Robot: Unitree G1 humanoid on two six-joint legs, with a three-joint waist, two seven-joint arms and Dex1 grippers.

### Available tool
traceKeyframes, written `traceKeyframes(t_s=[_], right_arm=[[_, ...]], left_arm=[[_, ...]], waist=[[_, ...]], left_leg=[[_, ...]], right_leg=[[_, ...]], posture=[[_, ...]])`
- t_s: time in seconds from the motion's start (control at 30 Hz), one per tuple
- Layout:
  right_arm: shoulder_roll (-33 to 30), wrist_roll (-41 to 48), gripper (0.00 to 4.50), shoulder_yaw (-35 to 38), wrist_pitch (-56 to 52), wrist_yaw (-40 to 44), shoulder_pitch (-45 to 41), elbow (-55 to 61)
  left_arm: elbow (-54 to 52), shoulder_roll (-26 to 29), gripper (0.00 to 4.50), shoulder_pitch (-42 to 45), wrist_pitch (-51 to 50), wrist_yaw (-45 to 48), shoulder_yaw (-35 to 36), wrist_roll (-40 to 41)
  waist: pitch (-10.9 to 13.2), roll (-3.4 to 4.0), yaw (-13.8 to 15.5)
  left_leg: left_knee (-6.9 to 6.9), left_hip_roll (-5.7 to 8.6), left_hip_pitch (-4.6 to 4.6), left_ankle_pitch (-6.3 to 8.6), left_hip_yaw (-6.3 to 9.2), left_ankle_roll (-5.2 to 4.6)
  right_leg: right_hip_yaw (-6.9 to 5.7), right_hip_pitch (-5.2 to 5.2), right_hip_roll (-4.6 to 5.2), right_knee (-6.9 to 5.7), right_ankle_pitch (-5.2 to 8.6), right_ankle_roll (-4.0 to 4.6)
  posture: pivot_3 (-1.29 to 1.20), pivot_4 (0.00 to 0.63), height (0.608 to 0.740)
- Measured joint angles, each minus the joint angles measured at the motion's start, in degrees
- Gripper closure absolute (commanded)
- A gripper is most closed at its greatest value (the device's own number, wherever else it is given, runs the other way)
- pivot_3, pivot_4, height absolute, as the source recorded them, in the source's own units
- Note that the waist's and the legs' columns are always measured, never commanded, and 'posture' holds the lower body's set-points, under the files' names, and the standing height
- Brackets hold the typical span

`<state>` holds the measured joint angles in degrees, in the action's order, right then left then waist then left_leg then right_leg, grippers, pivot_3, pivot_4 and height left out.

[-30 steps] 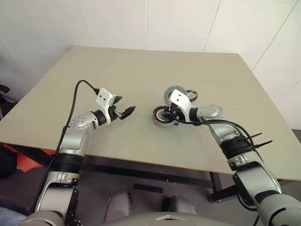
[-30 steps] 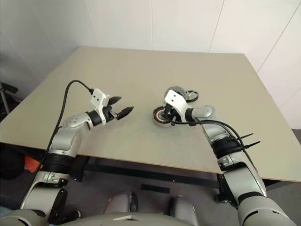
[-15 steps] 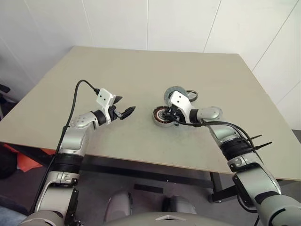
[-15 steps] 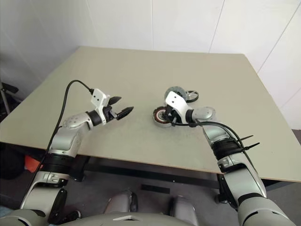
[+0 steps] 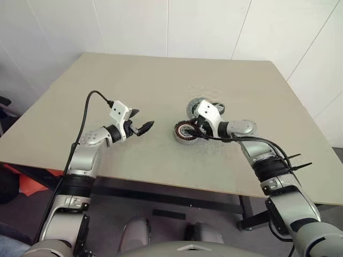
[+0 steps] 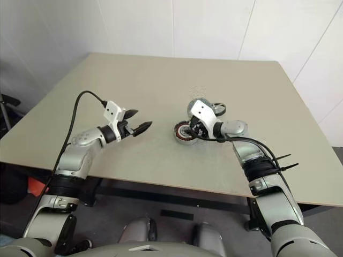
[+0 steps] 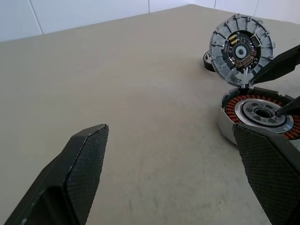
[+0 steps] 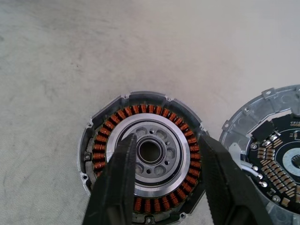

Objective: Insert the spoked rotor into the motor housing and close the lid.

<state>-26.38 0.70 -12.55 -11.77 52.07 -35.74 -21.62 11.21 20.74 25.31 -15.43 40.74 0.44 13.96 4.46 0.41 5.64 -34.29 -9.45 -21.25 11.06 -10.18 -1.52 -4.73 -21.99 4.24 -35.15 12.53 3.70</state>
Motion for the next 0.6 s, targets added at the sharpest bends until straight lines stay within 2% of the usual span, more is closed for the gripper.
traceKeyframes(t_s=[0.13,0.27,0.33,0.4,0.5,0.6], right_arm=[[-3.34,1.15,4.13,2.47,-1.58,0.46,1.17,2.71],[-7.87,3.85,4.13,6.49,-4.38,1.94,2.96,7.20],[-8.21,6.63,4.13,9.68,-5.92,2.03,2.44,9.05],[-7.24,8.68,4.13,12.78,-6.70,-0.50,-0.82,6.95],[-5.84,9.53,4.13,18.52,-5.74,-8.96,-11.49,-4.35],[-5.73,9.61,3.24,22.51,-1.55,-14.55,-19.03,-20.70]], left_arm=[[0.02,0.00,0.00,-0.57,0.09,-0.03,0.00,-0.14],[0.09,0.07,0.00,-0.88,0.20,-0.03,0.04,-0.20],[0.14,-0.04,0.00,-0.86,0.35,-0.03,0.01,-0.26],[0.43,-0.26,0.00,-0.77,0.68,-0.01,-0.05,-0.33],[1.40,-1.10,0.00,-0.40,1.04,0.05,-0.85,-0.50],[2.13,-1.32,0.00,-0.24,1.28,0.14,-0.98,-0.73]], waist=[[0.00,0.00,0.20],[0.00,0.00,0.27],[0.00,0.00,-0.10],[0.01,0.01,-0.37],[0.00,0.02,-0.22],[-0.03,-0.03,0.15]], left_leg=[[0.00,0.01,-0.01,0.01,0.00,-0.01],[0.00,0.01,0.00,0.00,0.00,-0.01],[0.00,0.00,0.04,-0.01,0.00,0.00],[-0.01,0.00,0.08,-0.05,-0.02,0.06],[-0.02,0.00,0.14,-0.14,-0.02,0.19],[-0.02,0.00,0.15,-0.12,-0.01,0.16]], right_leg=[[0.01,0.00,0.00,0.01,0.00,0.00],[0.01,0.00,0.00,0.00,0.00,0.00],[0.01,0.00,0.00,-0.01,0.00,0.00],[0.04,-0.05,0.00,-0.07,-0.03,0.04],[0.04,-0.07,-0.01,-0.17,-0.05,0.08],[0.03,0.01,-0.01,-0.17,-0.05,0.11]], posture=[[0.00,0.000,0.740],[0.00,0.000,0.740],[0.00,0.000,0.740],[0.00,0.000,0.740],[0.00,0.000,0.740],[0.00,0.000,0.740]])
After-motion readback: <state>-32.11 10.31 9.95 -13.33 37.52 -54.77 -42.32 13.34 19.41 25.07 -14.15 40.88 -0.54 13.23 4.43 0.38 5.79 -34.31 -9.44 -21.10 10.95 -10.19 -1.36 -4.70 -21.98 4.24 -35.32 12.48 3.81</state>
